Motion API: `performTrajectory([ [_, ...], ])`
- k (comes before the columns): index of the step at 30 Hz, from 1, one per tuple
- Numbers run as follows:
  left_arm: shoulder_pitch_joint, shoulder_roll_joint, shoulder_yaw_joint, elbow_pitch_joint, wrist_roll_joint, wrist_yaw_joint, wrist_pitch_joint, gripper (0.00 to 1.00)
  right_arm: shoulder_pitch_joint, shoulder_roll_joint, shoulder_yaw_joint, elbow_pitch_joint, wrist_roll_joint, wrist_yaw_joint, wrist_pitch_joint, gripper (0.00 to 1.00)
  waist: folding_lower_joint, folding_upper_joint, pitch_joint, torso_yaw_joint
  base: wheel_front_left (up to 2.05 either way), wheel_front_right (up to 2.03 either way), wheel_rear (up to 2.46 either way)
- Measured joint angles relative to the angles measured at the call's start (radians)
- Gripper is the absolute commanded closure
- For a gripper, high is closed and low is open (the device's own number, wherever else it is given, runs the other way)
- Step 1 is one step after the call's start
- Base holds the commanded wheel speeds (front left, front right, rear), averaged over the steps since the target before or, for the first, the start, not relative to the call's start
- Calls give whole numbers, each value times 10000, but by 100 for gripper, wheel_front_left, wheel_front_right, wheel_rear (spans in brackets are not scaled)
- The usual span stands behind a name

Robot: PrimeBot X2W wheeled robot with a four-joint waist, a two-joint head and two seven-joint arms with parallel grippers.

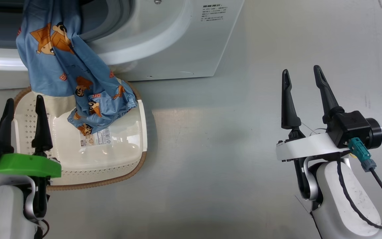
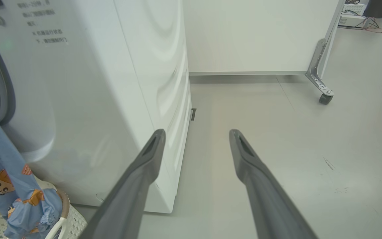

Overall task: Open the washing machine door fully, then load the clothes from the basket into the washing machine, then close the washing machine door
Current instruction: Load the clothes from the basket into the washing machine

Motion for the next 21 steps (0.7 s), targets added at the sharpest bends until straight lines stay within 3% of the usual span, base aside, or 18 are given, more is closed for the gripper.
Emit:
performTrajectory([
  [21,477,-546,213,-219,284,0,0,0,-2,0,-13,15,0,38,0,0,0,0,-45,-71,0,0,0],
])
